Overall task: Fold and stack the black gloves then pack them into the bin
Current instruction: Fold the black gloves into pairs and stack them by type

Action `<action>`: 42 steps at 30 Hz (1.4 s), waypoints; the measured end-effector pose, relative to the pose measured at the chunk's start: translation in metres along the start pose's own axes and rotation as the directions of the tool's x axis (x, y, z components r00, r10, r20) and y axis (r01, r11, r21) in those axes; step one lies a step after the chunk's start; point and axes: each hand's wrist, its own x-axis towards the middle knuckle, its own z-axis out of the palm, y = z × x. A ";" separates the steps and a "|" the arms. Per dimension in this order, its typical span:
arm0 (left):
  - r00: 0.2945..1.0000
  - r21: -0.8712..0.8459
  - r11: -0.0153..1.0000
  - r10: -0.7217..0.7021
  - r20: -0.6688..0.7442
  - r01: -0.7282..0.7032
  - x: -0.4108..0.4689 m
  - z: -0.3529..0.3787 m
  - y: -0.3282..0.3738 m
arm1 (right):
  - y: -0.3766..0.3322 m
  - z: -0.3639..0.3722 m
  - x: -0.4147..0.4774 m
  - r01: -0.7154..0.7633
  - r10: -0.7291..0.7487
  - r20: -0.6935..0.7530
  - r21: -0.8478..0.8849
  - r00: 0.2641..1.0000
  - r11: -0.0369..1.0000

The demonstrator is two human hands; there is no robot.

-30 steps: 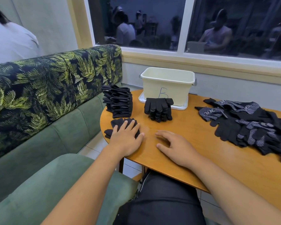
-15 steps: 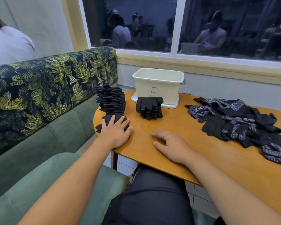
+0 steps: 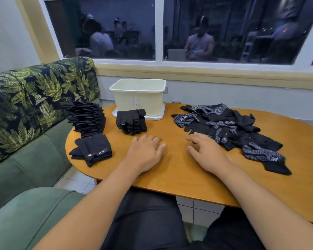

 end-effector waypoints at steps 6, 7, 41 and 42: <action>0.994 -0.167 0.981 0.104 0.015 -0.100 0.047 0.029 0.079 | 0.063 -0.017 -0.009 -0.073 0.021 -0.252 -0.199 0.967 0.977; 0.993 -0.183 0.976 0.120 0.002 -0.117 0.056 0.033 0.089 | 0.070 -0.021 -0.007 -0.088 0.022 -0.290 -0.214 0.957 0.973; 0.962 -0.077 0.960 -0.272 -0.018 0.270 0.157 0.059 0.041 | 0.113 -0.010 0.024 -0.205 0.148 -0.272 -0.192 0.951 0.960; 0.963 -0.128 0.958 -0.266 -0.050 0.258 0.150 0.058 0.041 | 0.110 -0.011 0.023 -0.203 0.138 -0.286 -0.212 0.948 0.956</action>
